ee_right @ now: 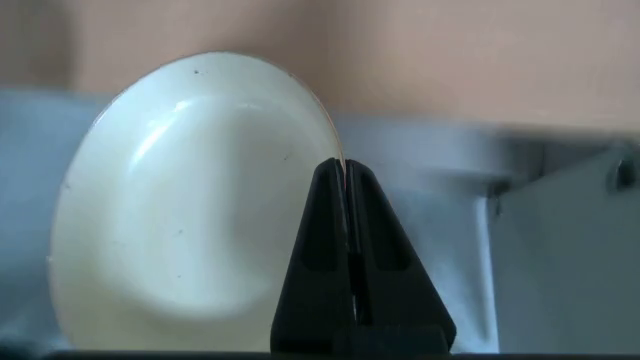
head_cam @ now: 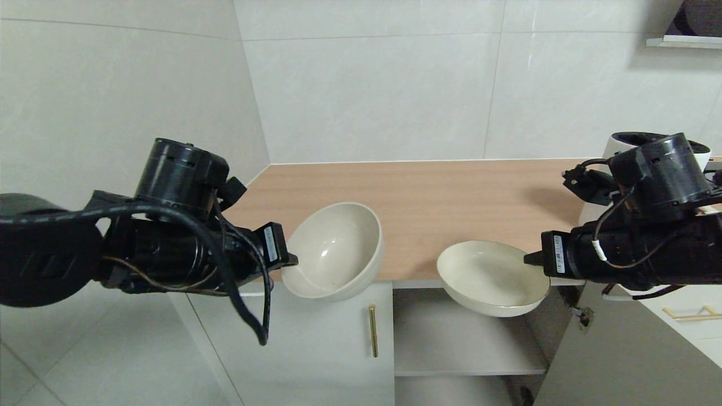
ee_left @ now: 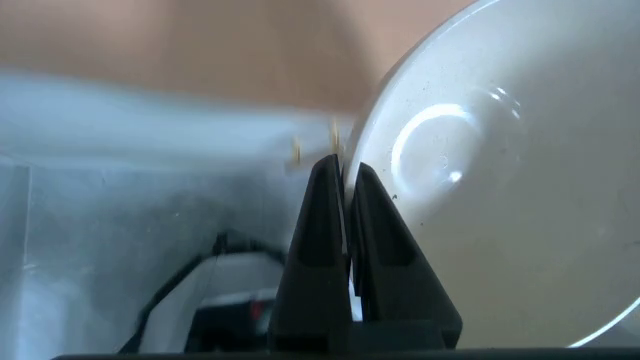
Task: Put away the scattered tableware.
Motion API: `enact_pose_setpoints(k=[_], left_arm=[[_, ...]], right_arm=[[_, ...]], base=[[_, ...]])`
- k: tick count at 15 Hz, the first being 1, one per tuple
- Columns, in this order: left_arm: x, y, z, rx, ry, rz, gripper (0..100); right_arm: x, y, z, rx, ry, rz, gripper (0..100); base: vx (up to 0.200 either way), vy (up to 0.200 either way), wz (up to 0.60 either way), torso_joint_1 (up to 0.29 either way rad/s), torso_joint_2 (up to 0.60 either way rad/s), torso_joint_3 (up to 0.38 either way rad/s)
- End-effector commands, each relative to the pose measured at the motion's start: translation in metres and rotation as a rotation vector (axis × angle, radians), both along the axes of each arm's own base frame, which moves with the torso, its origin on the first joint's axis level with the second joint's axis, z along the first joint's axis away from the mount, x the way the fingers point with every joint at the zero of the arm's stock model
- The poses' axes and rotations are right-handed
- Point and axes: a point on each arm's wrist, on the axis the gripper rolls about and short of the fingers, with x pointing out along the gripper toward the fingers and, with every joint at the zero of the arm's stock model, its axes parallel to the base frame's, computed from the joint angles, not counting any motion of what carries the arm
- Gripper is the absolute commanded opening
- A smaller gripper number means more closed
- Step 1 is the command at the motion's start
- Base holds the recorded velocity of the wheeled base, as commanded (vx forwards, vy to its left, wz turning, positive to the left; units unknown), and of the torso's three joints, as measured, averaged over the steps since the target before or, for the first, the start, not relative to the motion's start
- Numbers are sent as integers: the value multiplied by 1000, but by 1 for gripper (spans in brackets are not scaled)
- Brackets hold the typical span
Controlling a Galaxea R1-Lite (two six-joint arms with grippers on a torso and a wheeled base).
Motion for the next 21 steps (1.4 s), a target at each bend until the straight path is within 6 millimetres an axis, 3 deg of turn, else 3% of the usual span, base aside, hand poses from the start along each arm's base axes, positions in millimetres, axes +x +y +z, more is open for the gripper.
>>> enact_pose_setpoints(k=[1, 5, 10, 21], left_arm=[[-18, 7, 5, -21, -42, -32, 0], [-16, 6, 3, -26, -56, -33, 0], [-14, 6, 0, -21, -47, -36, 0], [-12, 5, -3, -6, -44, -46, 0]], right_arm=[[-10, -10, 0, 12, 0, 4, 0], [-14, -16, -3, 9, 9, -8, 0], [-12, -15, -9, -9, 25, -1, 0], [-5, -12, -19, -32, 58, -3, 0]], base=[[0, 0, 0, 0, 0, 0], [0, 0, 0, 0, 0, 0], [-200, 0, 0, 2, 4, 3], [0, 0, 0, 0, 0, 0]])
